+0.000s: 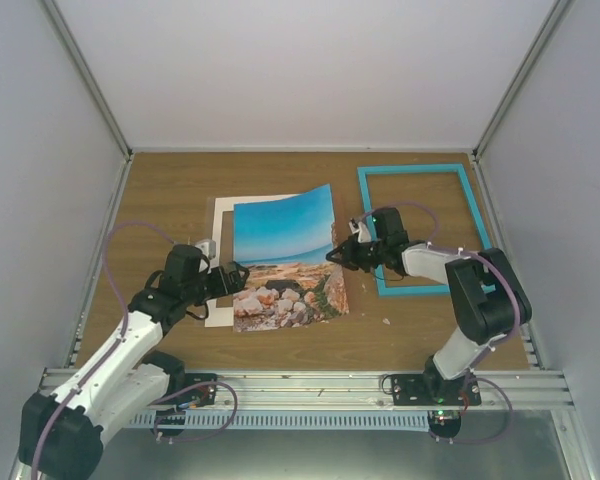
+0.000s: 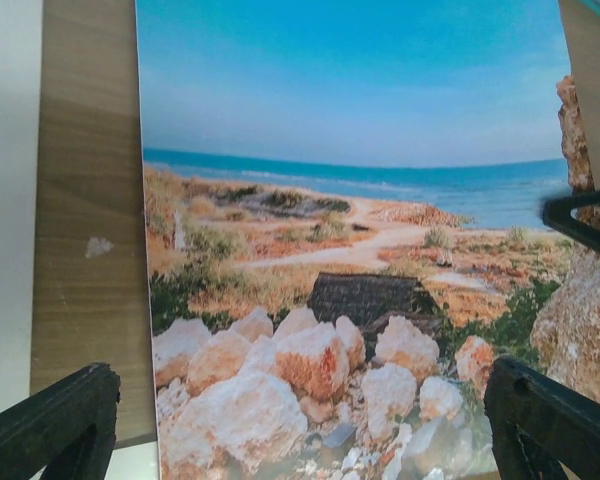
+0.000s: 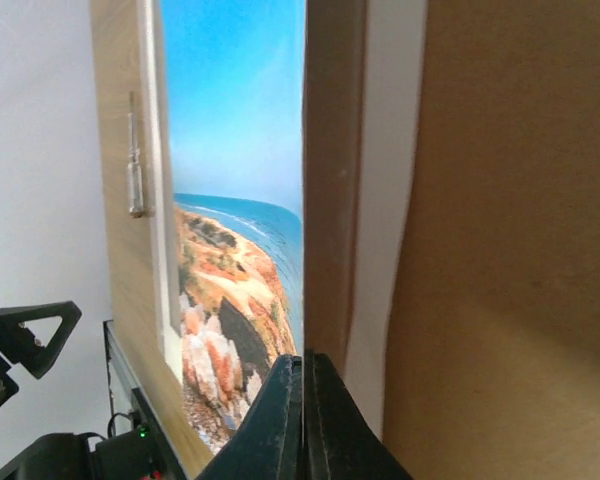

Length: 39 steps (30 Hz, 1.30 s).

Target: Take the photo out of the frame

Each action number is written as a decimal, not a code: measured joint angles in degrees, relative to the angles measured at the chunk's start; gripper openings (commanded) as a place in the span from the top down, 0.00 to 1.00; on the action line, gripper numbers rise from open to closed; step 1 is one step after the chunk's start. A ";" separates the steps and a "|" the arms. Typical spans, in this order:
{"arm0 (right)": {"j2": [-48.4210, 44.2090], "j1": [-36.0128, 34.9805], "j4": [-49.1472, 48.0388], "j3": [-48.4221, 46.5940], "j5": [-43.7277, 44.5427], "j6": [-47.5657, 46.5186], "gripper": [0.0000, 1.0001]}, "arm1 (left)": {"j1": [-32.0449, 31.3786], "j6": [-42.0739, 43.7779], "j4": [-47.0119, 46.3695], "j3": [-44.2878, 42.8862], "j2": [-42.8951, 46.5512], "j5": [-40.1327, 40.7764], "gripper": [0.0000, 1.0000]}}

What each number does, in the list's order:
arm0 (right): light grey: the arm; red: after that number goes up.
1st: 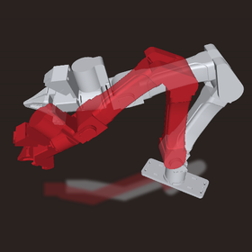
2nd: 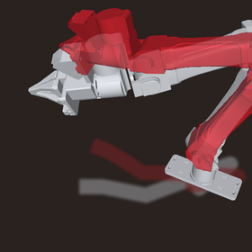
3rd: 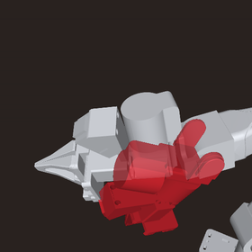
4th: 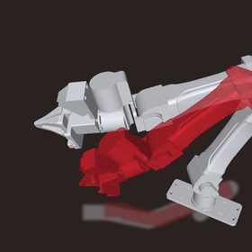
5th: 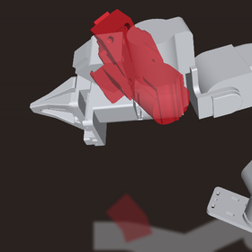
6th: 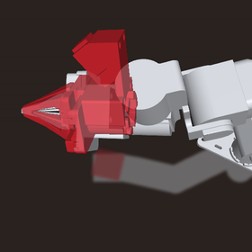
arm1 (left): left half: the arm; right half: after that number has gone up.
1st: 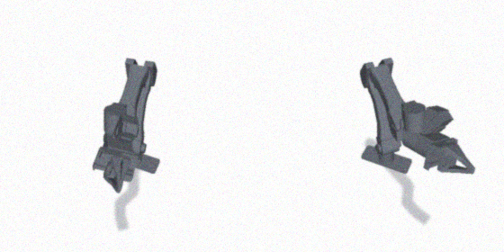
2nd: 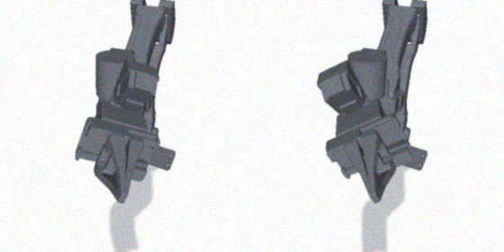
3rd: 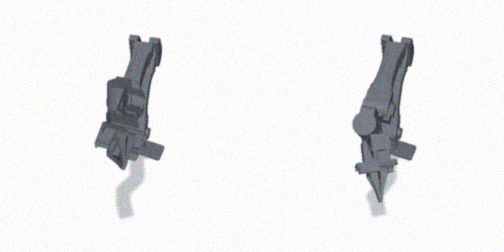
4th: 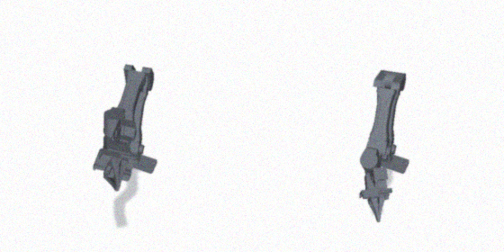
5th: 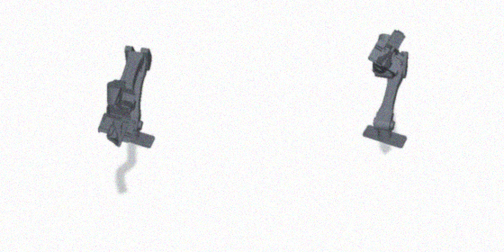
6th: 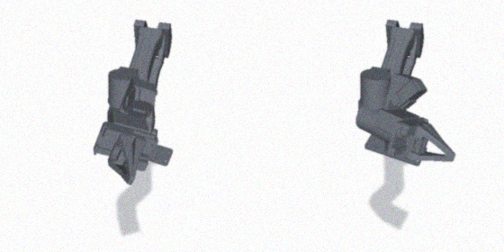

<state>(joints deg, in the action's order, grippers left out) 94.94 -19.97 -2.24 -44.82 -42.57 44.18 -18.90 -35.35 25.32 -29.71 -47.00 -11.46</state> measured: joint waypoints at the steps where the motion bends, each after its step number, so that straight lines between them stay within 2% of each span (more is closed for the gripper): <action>1: 0.66 0.28 -0.22 0.00 0.09 -0.35 0.99 | 0.00 -0.07 -0.57 0.44 -0.70 -0.57 0.01; 22: 10.05 4.28 2.21 -5.40 0.33 -8.66 0.99 | -0.09 -0.02 -7.58 1.99 -9.55 -5.40 0.01; 24: 10.47 4.28 2.91 -5.70 0.26 -9.22 0.96 | -0.13 -0.02 -8.04 1.99 -9.77 -5.53 0.01; 28: 10.54 4.28 4.74 -5.81 0.35 -10.51 0.82 | -0.37 -0.04 -8.28 1.99 -9.90 -5.64 0.01; 33: 10.27 4.28 6.88 -5.95 1.01 -11.72 0.71 | -0.48 -0.02 -8.20 1.99 -9.60 -5.66 0.01; 39: 6.01 4.28 10.97 -5.99 4.87 -12.98 0.54 | -0.50 -0.04 -7.21 1.88 -6.73 -5.62 0.01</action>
<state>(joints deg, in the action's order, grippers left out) 100.95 -15.68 8.73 -50.81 -37.69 31.20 -19.40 -35.40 18.11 -27.83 -53.74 -17.08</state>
